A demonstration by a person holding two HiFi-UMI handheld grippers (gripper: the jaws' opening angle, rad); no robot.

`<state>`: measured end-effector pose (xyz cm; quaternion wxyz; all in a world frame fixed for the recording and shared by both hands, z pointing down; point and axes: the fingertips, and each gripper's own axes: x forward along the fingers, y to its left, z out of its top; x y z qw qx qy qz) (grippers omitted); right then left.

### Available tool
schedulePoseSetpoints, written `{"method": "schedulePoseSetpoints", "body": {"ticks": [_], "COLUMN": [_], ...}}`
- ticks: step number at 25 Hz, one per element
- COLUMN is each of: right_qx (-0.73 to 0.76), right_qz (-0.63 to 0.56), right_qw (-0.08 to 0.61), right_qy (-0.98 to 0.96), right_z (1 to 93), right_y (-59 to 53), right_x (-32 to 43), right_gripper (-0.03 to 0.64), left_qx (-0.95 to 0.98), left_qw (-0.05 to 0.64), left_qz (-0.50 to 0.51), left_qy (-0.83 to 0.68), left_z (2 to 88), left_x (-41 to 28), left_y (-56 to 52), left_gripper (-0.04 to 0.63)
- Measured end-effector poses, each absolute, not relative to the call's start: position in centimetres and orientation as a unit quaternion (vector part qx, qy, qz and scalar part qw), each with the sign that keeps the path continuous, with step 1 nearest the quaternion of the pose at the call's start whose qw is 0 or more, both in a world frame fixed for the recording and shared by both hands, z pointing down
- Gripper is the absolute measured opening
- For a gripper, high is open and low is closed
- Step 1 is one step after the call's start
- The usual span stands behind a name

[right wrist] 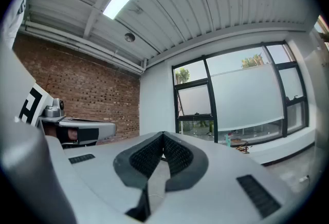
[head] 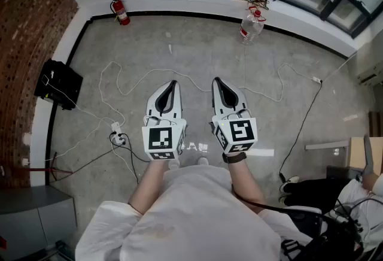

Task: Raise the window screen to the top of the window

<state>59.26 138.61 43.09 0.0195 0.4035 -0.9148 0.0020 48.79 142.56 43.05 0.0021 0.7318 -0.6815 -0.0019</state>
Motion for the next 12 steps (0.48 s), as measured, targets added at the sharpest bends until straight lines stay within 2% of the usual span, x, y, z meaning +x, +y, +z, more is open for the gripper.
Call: {"method": "schedulePoseSetpoints", "body": {"ticks": [6,12], "right_qx": [0.419,0.432], "right_qz": [0.005,-0.027], "right_qw": [0.018,0.058], "right_qy": [-0.908,-0.9], "right_z": [43.1,45.4], "right_y": [137.0,137.0], "right_x": [62.5,65.4], "right_gripper": [-0.002,-0.002], "left_qx": [0.736,0.731], "left_qw": [-0.001,-0.009], "left_qz": [0.004,0.006], "left_qy": [-0.677,-0.683], "left_z": [43.2,44.9], "left_x": [51.7,54.6], "left_y": [141.5,142.9], "left_gripper": [0.0,0.0]}}
